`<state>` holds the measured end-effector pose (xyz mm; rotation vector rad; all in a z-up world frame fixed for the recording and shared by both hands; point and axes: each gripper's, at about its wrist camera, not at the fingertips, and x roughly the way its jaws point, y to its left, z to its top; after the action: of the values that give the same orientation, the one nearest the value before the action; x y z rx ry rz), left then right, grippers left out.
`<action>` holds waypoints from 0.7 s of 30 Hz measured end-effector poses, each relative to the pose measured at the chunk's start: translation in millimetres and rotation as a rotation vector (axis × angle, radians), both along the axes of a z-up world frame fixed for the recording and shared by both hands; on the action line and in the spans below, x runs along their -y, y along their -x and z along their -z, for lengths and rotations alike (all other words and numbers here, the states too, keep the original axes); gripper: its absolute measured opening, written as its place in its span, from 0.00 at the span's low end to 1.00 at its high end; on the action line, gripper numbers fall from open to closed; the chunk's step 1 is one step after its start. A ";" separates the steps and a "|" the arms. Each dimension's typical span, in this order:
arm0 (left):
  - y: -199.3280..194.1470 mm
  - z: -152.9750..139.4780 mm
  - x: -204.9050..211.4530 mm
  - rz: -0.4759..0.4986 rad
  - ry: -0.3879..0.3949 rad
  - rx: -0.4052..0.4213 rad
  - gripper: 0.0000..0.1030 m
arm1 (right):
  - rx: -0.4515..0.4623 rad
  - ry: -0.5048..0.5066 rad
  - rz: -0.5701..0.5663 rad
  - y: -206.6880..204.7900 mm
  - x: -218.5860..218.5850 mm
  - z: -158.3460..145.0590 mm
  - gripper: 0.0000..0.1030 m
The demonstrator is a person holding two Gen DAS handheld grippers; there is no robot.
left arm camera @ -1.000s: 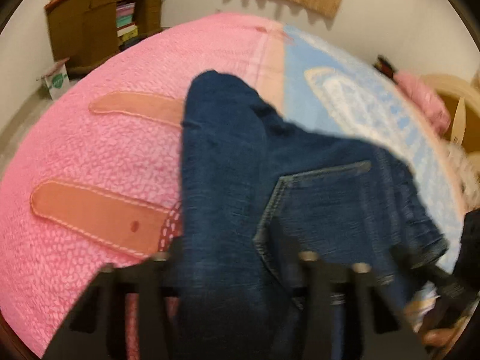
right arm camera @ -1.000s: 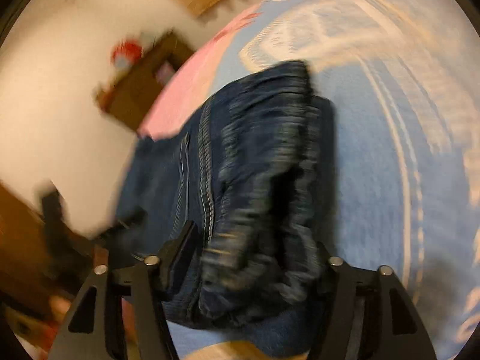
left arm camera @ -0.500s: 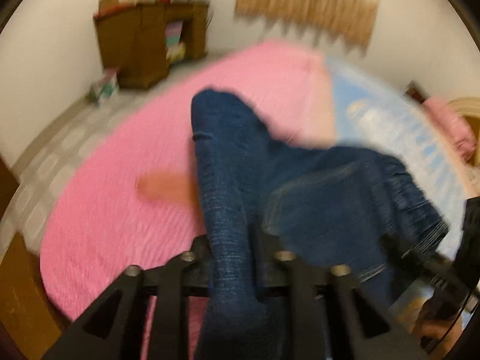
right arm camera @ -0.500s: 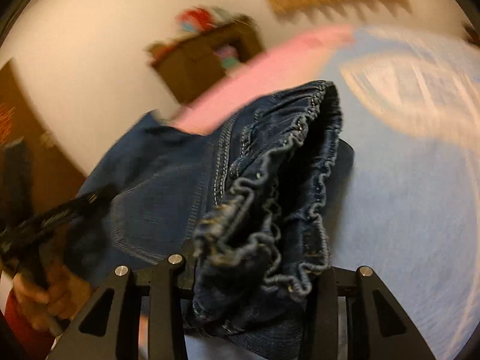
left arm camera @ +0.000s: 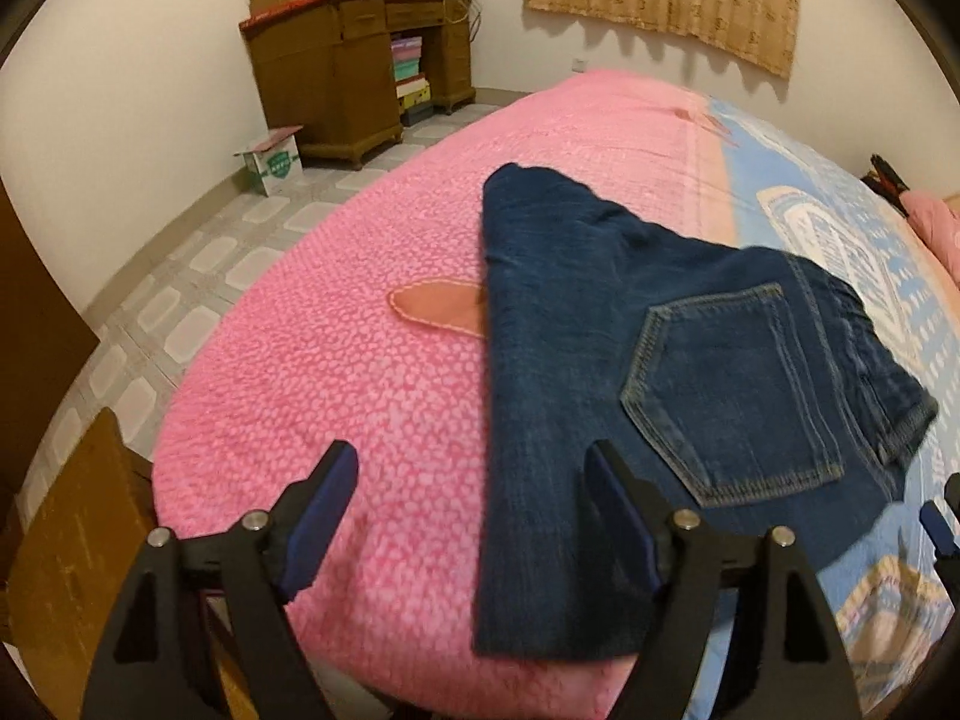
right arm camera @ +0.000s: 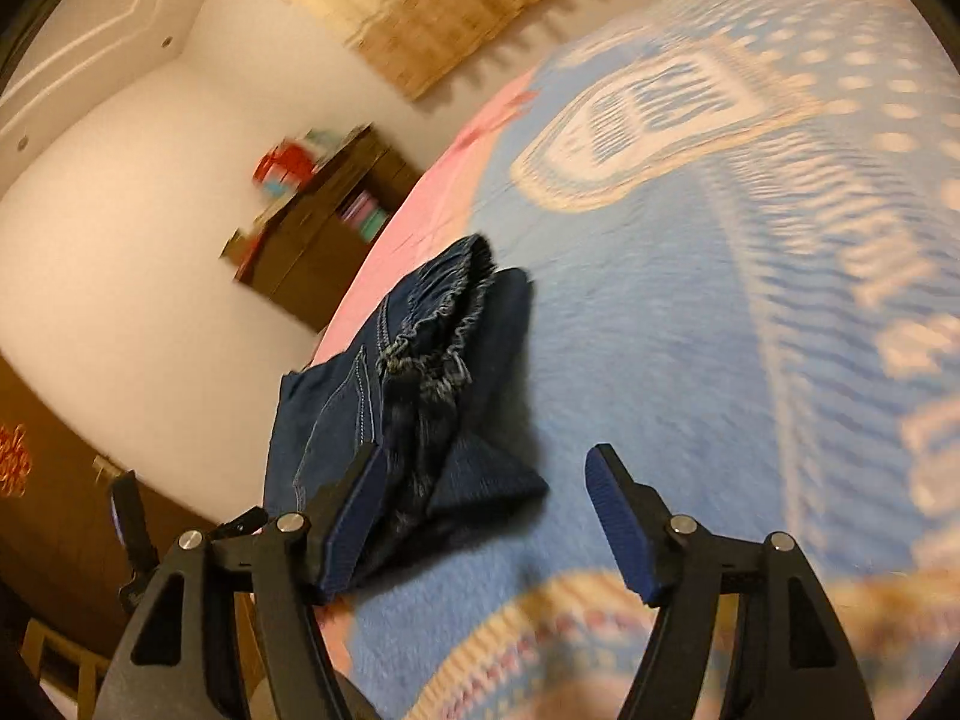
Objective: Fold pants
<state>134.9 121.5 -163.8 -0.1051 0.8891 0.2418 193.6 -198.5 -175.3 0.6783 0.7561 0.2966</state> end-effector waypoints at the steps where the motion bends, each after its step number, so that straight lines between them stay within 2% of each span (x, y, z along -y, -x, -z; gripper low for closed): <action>1: 6.0 -4.0 3.7 0.007 0.000 0.008 0.78 | -0.007 0.024 0.021 10.3 -1.4 -3.6 0.68; 5: 32.6 -23.6 14.8 0.035 -0.055 0.060 0.78 | -0.016 0.136 0.008 36.0 -19.2 -22.6 0.68; 8: 45.5 -37.1 22.6 0.046 -0.086 0.083 0.79 | -0.024 0.261 -0.021 58.4 -39.8 -42.0 0.68; 13: 69.4 -63.1 28.3 0.043 -0.089 0.130 0.97 | -0.063 0.390 -0.017 77.5 -62.7 -77.5 0.68; 16: 80.0 -77.3 31.9 0.039 -0.098 0.154 1.00 | -0.009 0.403 -0.044 92.6 -75.4 -104.9 0.69; 18: 84.7 -85.4 32.7 0.026 -0.106 0.156 1.00 | 0.037 0.446 -0.026 102.3 -85.9 -125.8 0.81; 21: 93.6 -96.0 29.3 -0.003 -0.096 0.151 1.00 | 0.111 0.494 0.006 120.5 -99.5 -149.4 0.84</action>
<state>41.3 92.1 -67.9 -0.0353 0.7259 0.2750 73.1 -99.0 -25.9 0.1958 0.6858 0.1314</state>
